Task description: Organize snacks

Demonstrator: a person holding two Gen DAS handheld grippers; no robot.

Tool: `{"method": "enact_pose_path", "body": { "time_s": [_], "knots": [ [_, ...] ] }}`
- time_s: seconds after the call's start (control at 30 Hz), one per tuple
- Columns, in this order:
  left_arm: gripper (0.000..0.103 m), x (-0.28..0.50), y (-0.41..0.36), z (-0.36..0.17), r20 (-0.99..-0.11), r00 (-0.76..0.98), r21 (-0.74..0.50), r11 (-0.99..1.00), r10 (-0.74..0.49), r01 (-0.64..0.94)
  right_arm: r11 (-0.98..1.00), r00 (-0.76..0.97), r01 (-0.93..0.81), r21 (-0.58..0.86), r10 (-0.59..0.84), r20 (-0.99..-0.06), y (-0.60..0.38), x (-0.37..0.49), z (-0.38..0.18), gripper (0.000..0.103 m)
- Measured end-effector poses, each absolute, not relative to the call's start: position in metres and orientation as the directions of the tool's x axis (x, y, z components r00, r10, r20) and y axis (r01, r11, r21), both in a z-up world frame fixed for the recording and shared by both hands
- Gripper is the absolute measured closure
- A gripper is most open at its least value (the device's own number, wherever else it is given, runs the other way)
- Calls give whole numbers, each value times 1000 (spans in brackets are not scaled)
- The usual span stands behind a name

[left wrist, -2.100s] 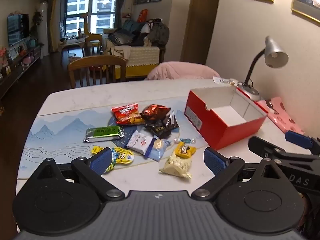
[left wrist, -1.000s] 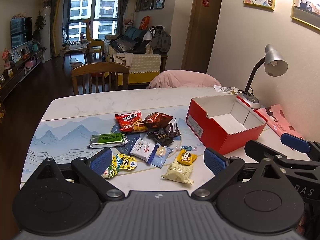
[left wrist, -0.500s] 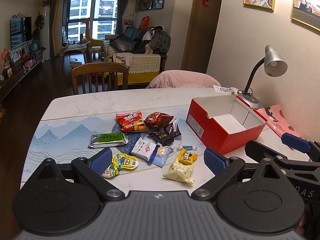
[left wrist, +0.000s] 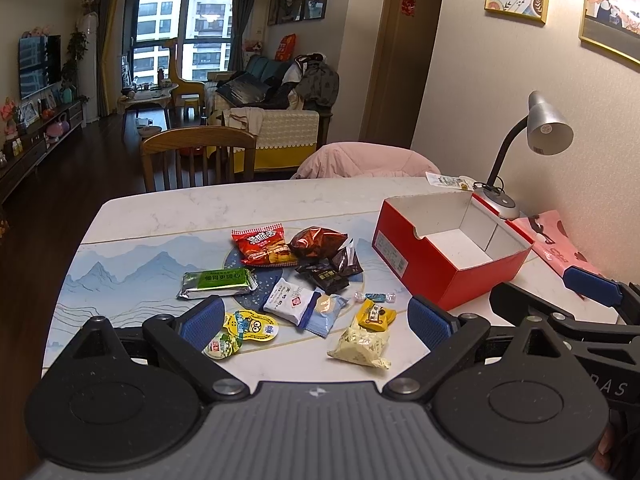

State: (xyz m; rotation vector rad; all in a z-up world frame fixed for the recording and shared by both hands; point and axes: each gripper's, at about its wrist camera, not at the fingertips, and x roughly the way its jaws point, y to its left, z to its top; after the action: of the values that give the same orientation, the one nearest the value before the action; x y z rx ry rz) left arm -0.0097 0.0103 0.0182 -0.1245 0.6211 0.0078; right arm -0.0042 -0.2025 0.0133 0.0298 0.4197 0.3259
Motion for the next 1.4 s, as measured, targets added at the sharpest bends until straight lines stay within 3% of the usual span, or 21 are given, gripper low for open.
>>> {"method": "enact_pose_path", "body": {
  "time_s": [0.97,1.27,1.4],
  "knots": [
    [4,4,35,0,-618,784,-155,986,-55,-53,932,836,-358,55,347,-425,-183,8,6,0],
    [4,49,47,-40,-728,686,-171,967,5,-189,909,766,-417,12,359,-533,-177,66,-35,2],
    [4,66,54,-65,-779,625,-153,958,34,-243,879,700,-478,5,384,-602,-169,89,-61,8]
  ]
}}
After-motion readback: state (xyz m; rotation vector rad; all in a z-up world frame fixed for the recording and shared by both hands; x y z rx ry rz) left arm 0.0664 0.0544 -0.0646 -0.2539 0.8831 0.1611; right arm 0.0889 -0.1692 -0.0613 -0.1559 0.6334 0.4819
